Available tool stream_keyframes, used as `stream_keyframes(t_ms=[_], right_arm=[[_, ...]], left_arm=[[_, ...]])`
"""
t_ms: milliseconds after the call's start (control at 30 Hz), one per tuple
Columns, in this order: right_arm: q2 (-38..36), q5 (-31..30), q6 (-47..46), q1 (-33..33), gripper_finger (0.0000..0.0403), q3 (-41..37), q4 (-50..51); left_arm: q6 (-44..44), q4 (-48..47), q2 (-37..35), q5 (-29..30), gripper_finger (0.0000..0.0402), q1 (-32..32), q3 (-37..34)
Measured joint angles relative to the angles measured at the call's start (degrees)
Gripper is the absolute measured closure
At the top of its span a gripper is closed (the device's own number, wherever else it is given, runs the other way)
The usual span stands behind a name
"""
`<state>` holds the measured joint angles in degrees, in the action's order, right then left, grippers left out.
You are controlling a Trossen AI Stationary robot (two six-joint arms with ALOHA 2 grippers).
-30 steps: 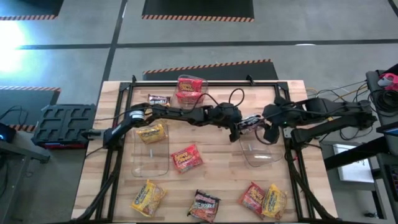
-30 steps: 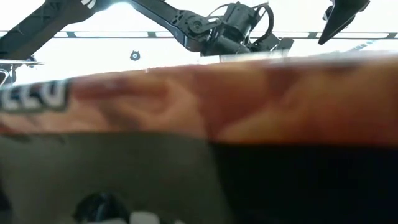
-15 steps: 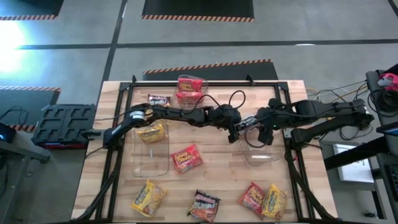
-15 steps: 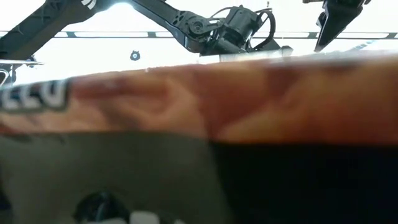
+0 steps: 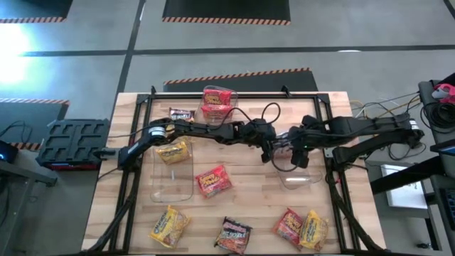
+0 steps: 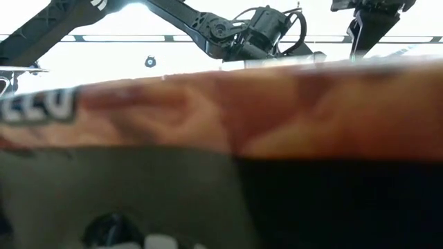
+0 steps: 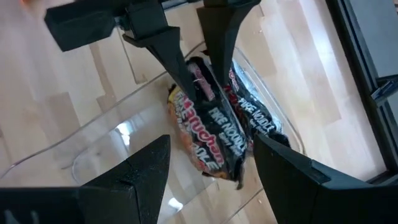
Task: Sort Maruchan noodles
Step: Put the bottom left black pack noodle into the bottom right transparent bin, then put the bottom right yellow pack noodle into the bottom left transparent bin
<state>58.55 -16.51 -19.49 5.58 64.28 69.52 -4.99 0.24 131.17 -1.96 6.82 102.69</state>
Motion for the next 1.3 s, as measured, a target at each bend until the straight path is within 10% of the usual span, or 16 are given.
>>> stream_keyframes(t_ms=[833, 1300], right_arm=[[-6.0, 0.2, 13.3, 0.0, 0.0183, 0.1, 0.5], [-5.8, 0.0, 15.6, 0.0, 0.0183, 0.1, 0.0]], left_arm=[[10.3, -11.3, -2.1, 0.0, 0.0226, 0.0, 7.1], [-3.2, -8.4, -28.7, 0.5, 0.0225, -1.3, -25.2]])
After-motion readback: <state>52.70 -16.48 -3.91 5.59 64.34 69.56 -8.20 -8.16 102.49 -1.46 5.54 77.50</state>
